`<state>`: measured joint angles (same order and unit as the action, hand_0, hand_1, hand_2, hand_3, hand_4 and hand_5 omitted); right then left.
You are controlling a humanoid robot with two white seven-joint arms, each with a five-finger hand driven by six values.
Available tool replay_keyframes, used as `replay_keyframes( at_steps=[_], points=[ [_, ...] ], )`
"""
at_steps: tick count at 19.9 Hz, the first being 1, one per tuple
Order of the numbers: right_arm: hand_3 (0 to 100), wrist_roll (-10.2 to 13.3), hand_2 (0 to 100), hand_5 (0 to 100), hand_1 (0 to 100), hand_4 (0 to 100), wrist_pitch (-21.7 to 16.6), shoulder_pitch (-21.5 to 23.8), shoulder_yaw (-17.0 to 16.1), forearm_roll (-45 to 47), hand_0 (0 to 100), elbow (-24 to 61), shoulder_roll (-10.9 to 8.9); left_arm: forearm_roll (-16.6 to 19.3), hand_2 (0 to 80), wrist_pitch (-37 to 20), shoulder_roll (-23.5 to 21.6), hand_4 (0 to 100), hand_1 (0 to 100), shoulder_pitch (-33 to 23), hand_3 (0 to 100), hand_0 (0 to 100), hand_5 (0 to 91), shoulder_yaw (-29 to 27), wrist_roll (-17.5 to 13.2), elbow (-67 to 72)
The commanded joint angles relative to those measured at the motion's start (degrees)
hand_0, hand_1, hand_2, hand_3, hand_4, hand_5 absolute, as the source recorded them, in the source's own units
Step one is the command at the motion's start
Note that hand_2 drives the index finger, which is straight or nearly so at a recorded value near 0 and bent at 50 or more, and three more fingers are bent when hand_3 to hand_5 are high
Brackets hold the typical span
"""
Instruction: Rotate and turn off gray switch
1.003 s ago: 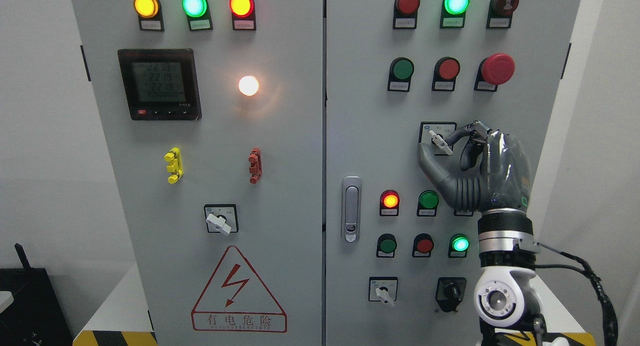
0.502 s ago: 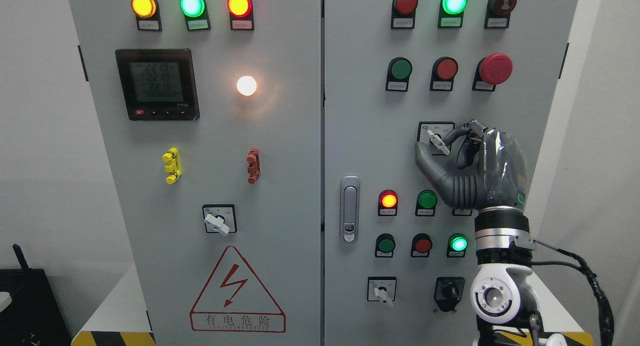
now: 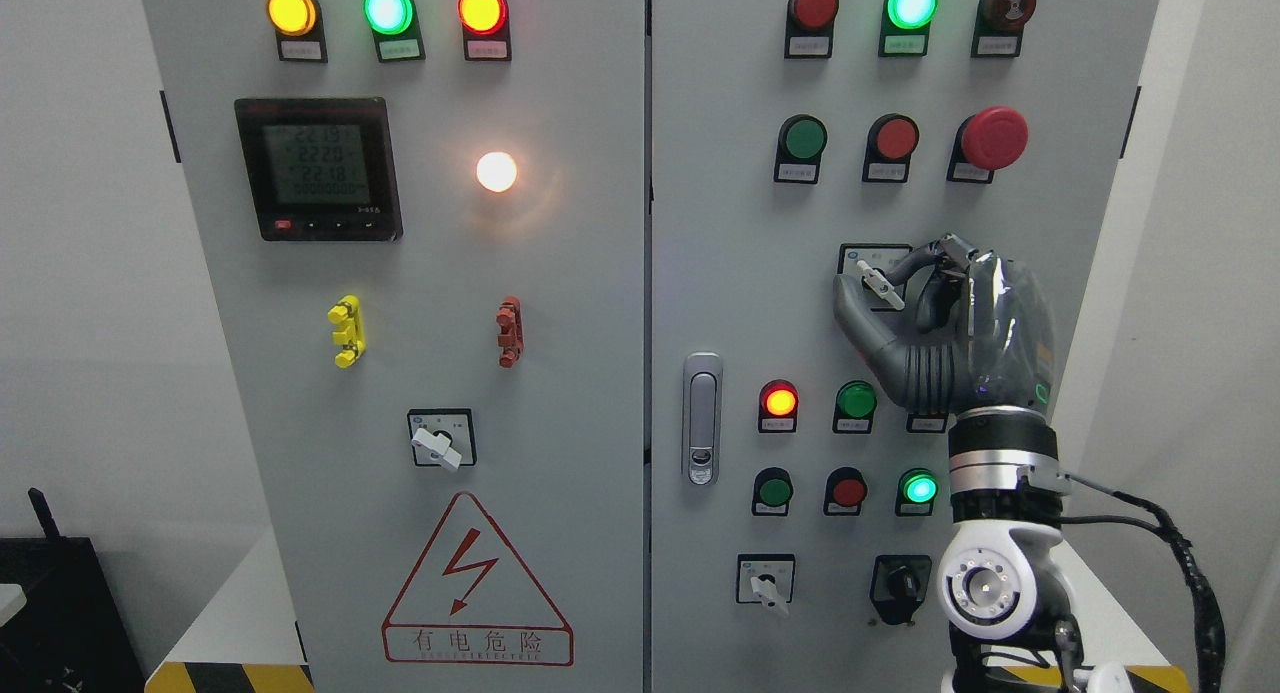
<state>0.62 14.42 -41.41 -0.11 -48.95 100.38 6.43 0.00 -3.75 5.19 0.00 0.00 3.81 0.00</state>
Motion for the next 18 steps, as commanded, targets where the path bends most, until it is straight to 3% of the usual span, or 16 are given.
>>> replay_keyframes(
  at_steps=[1,18],
  points=[
    [99,0.1,60,100,45,94,0.1,-0.1,-1.7,0.0,16,-0.4,-0.10,-1.1,0.0,0.0,0.0,0,39,0.5,0,12,0.0,-0.4,0.0,-1.5],
    [100,0.7,61,100,45,94,0.1,0.4,-1.6,0.0,17,-0.4,-0.63,-1.1,0.0,0.0,0.0,0,39,0.5,0,12,0.0,-0.4,0.0,-1.5]
  ],
)
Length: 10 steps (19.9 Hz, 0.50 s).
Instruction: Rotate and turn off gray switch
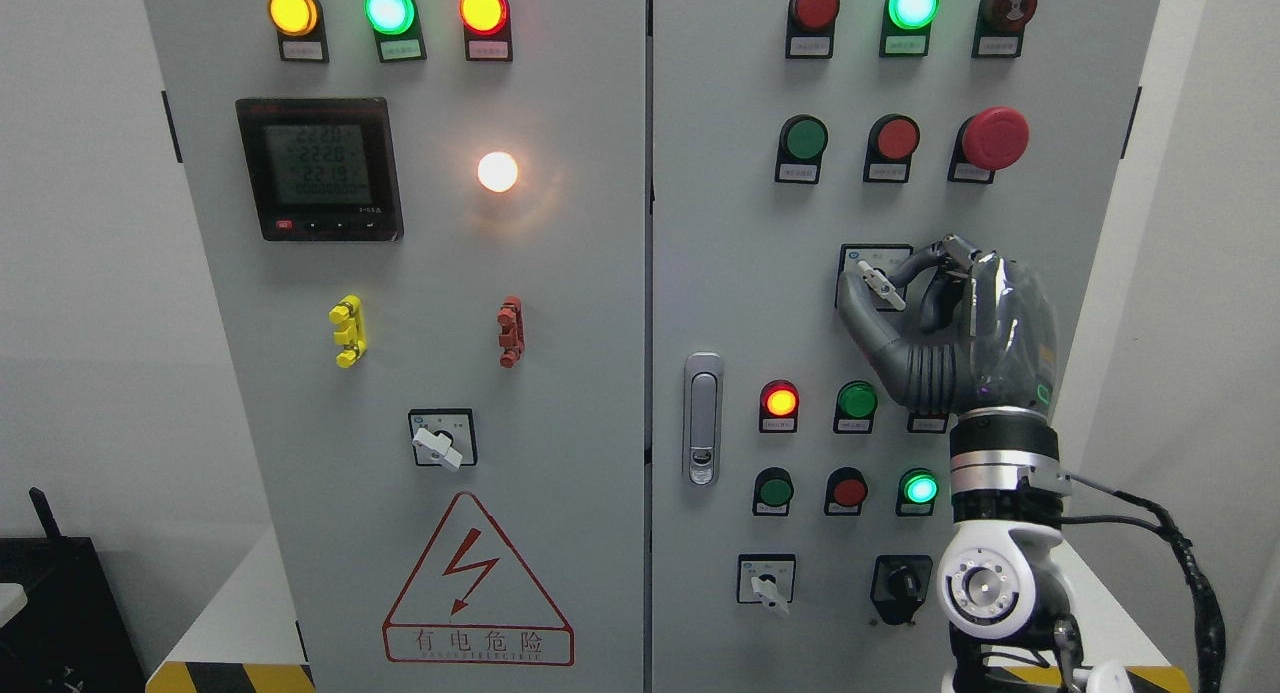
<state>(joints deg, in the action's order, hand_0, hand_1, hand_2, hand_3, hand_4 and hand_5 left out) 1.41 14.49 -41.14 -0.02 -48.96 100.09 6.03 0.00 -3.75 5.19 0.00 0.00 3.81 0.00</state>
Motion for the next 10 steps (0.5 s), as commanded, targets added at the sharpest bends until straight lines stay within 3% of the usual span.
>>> replay_keyframes(
  at_steps=[1,10],
  points=[
    [100,-0.1,61,100,45,94,0.0,0.1,-1.7,0.1,17,-0.1,-0.23,-1.1,0.0,0.0,0.0,0,39,0.5,0,12,0.0,-0.4,0.0,-1.5],
    [100,-0.1,63,100,46,94,-0.1,-0.2,-1.7,0.1,18,-0.1,-0.23,-1.1,0.0,0.0,0.0,0,39,0.5,0,12,0.0,-0.5,0.0,-1.5]
  ],
)
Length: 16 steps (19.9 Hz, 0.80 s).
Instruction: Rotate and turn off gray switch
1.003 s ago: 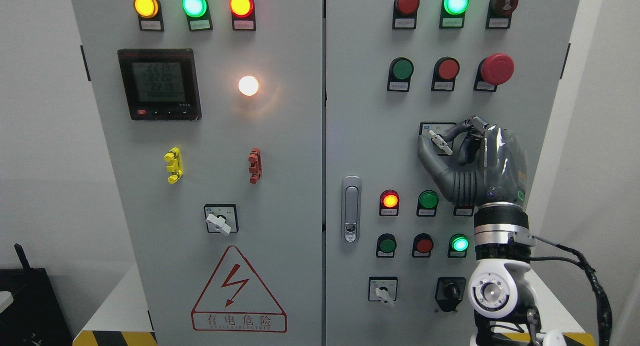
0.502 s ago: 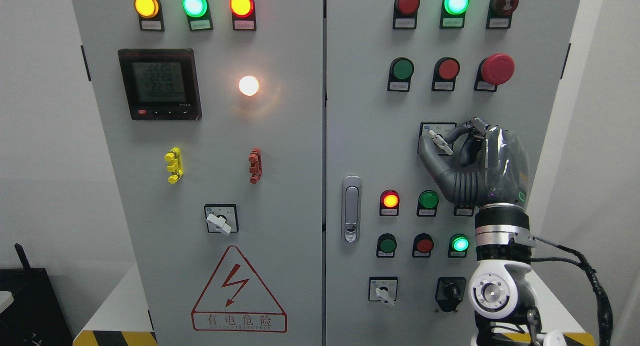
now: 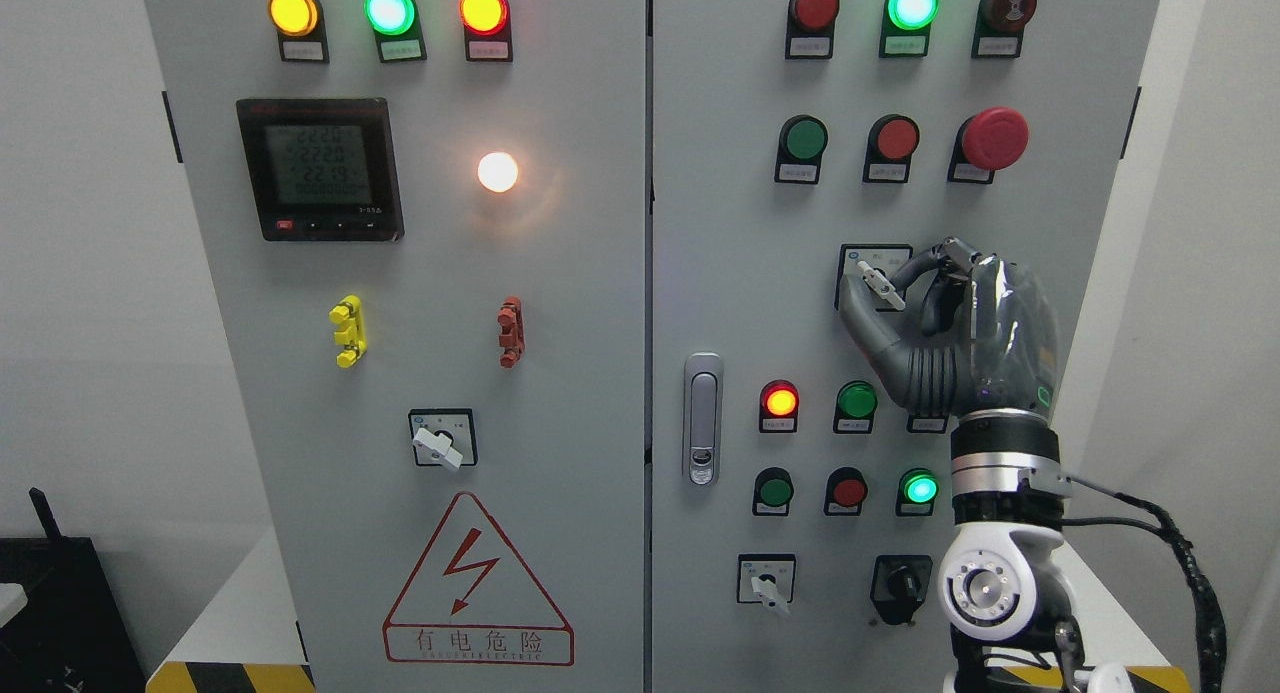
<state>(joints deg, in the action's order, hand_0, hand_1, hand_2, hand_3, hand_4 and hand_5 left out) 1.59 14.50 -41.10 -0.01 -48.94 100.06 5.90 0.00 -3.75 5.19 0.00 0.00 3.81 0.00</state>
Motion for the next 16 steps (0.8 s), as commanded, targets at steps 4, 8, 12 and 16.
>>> replay_keyframes(
  at_steps=[4,8,12,16],
  points=[
    [100,-0.4,64,100,46,94,-0.1,-0.2,-1.6,0.0,18,0.0,-0.10,-1.1,0.0,0.0,0.0,0,39,0.5,0,12,0.0,-0.4,0.0,-1.5],
    [100,-0.4,65,100,46,94,-0.1,-0.3,-1.6,0.1,19,0.0,-0.10,-1.1,0.0,0.0,0.0,0,39,0.5,0,12,0.0,-0.4,0.0,-1.5],
    [100,-0.5,66,100,46,95,-0.1,-0.3,-1.5,0.1,21,0.0,-0.10,-1.1,0.0,0.0,0.0,0,39,0.5,0,12,0.0,-0.4,0.0,-1.5],
    [100,-0.6,66,100,47,95,-0.1,-0.3,-0.7,0.1,21,0.0,-0.10,-1.1,0.0,0.0,0.1,0,39,0.5,0,12,0.0,-0.4,0.0,-1.5]
  ],
)
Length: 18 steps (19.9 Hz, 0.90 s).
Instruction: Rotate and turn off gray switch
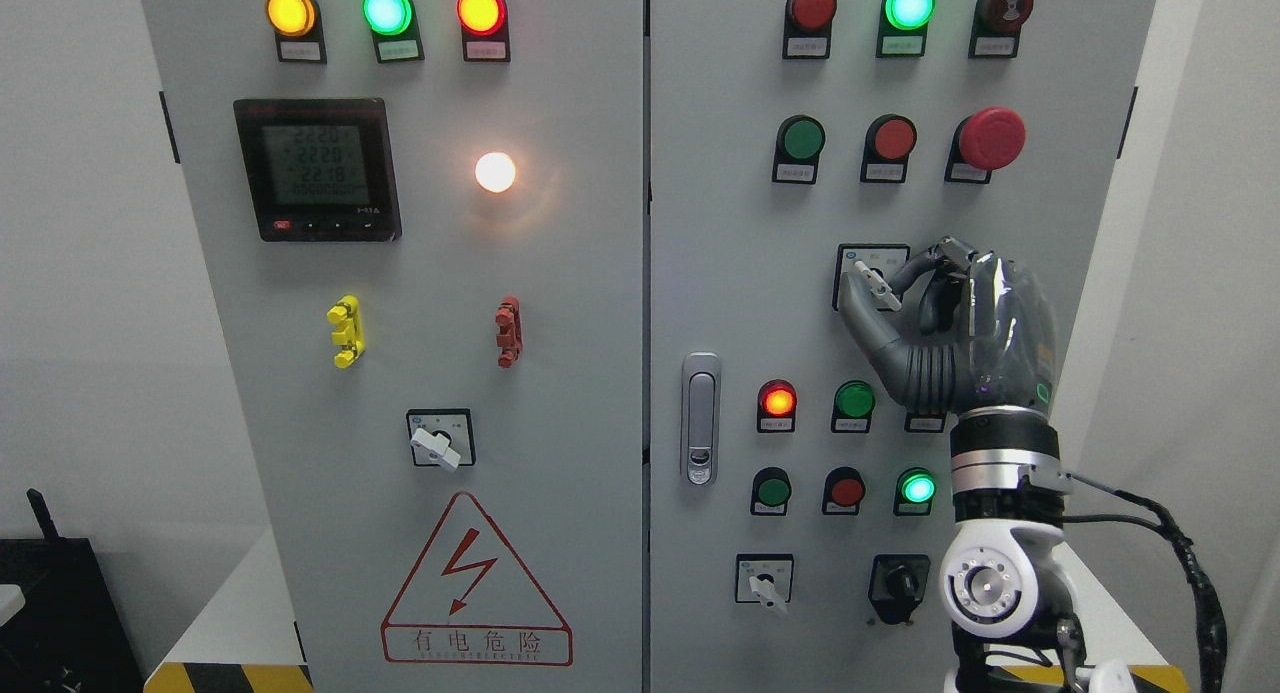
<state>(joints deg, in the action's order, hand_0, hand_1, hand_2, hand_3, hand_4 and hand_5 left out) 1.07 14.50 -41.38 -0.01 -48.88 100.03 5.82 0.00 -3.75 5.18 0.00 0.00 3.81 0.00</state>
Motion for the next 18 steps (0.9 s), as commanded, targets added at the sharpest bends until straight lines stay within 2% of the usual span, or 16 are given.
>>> replay_keyframes(
  at_steps=[1,5,12,18],
  points=[
    [100,-0.2,66,100,47,95,-0.1,0.0,-0.6,0.0,21,0.0,-0.02,-1.1,0.0,0.0,0.0,0,39,0.5,0,12,0.0,-0.4,0.0,-1.5],
    [100,-0.3,67,100,49,95,-0.1,0.0,-0.3,0.0,23,0.0,-0.02,-1.1,0.0,0.0,0.1,0,39,0.5,0,12,0.0,-0.5,0.0,-1.5],
    [100,-0.4,67,100,48,95,-0.1,-0.1,-0.3,0.0,37,0.0,-0.02,-1.1,0.0,0.0,0.0,0,39,0.5,0,12,0.0,-0.4,0.0,-1.5],
    [100,-0.4,68,100,48,95,-0.1,-0.1,-0.3,0.0,42,-0.2,-0.02,-1.1,0.0,0.0,0.0,0,39,0.5,0,12,0.0,-0.4,0.0,-1.5]
  ],
)
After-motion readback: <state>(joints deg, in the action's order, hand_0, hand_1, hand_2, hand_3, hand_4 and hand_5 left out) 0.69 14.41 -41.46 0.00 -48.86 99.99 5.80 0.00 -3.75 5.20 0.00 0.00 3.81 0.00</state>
